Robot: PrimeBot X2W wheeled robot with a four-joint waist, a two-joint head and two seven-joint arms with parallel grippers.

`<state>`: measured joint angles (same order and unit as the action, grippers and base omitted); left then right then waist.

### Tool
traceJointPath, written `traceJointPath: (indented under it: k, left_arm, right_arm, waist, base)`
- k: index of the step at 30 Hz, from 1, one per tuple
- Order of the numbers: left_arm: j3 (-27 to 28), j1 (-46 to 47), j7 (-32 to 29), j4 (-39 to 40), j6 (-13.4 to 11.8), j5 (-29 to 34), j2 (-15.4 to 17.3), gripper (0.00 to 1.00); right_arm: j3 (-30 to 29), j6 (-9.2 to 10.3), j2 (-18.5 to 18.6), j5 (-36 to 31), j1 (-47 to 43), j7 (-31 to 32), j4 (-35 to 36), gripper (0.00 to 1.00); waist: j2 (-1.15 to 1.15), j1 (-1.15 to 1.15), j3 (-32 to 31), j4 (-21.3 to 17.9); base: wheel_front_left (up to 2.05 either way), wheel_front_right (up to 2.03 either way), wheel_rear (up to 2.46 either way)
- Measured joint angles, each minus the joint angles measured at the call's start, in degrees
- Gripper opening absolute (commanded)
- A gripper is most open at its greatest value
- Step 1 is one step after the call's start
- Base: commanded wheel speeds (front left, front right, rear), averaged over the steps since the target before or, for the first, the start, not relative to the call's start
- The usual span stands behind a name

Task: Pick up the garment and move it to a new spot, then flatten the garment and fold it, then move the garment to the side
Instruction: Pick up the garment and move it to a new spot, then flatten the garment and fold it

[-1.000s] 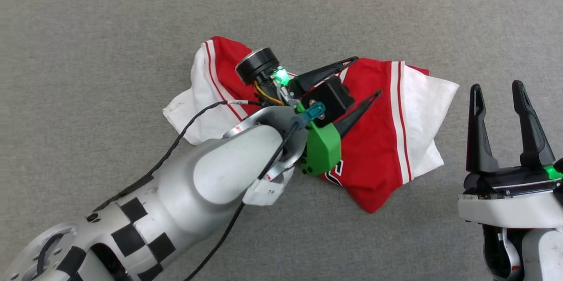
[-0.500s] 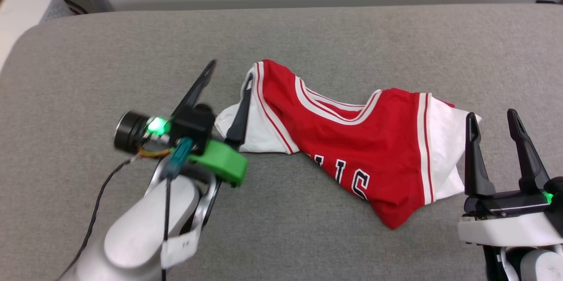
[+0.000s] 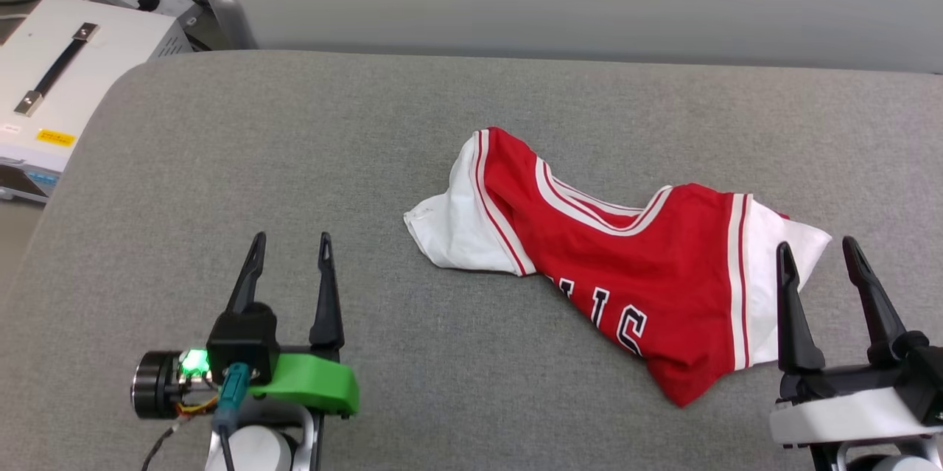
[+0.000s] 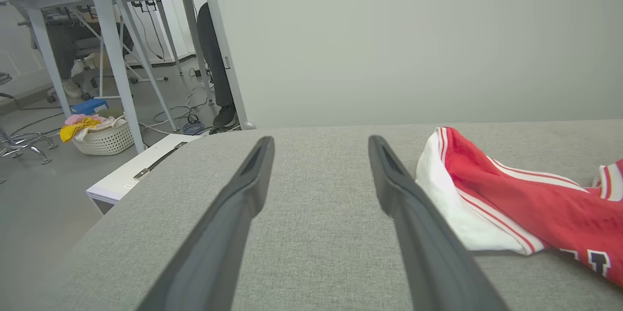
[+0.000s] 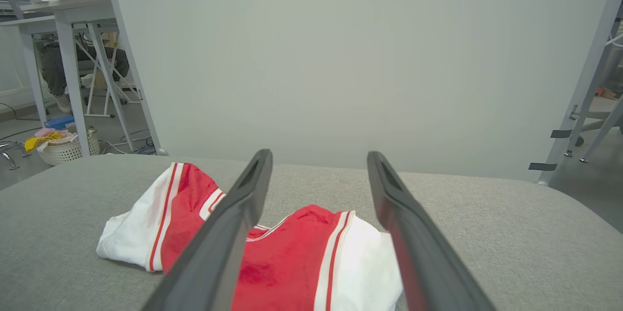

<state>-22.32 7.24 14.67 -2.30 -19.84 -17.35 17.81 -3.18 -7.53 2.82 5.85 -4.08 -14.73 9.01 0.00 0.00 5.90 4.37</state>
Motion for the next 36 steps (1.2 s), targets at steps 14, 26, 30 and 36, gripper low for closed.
traceJointPath:
  k: [14,26,30,36]
  left_arm:
    - [10.1,-7.5,0.0,-1.9,8.8,7.5,-7.7,1.0]
    - [14.2,-8.5,0.0,-3.5,13.0,11.4,-11.0,1.0]
    - [15.1,-8.5,0.0,-3.5,13.7,12.0,-11.5,1.0]
    - [16.0,-8.6,0.0,-3.4,14.6,12.9,-12.3,1.0]
  right_arm:
    - [-1.1,0.0,0.0,1.5,-5.0,0.0,-3.3,1.0]
    - [-0.9,0.0,0.0,2.0,-5.4,0.0,-4.7,1.0]
    - [-0.9,0.0,0.0,2.0,-5.4,0.0,-4.8,1.0]
    - [-1.5,0.0,0.0,-0.7,-3.6,0.0,-3.3,1.0]
  waist:
    - [0.0,0.0,-2.5,-0.5]
    - [0.0,0.0,-3.3,-0.8]
    - [0.0,0.0,-3.2,-0.7]
    - [0.0,0.0,-2.9,-1.1]
  base:
    - [0.0,0.0,0.0]
    - [0.0,0.0,0.0]
    - [0.0,0.0,0.0]
    - [0.0,0.0,0.0]
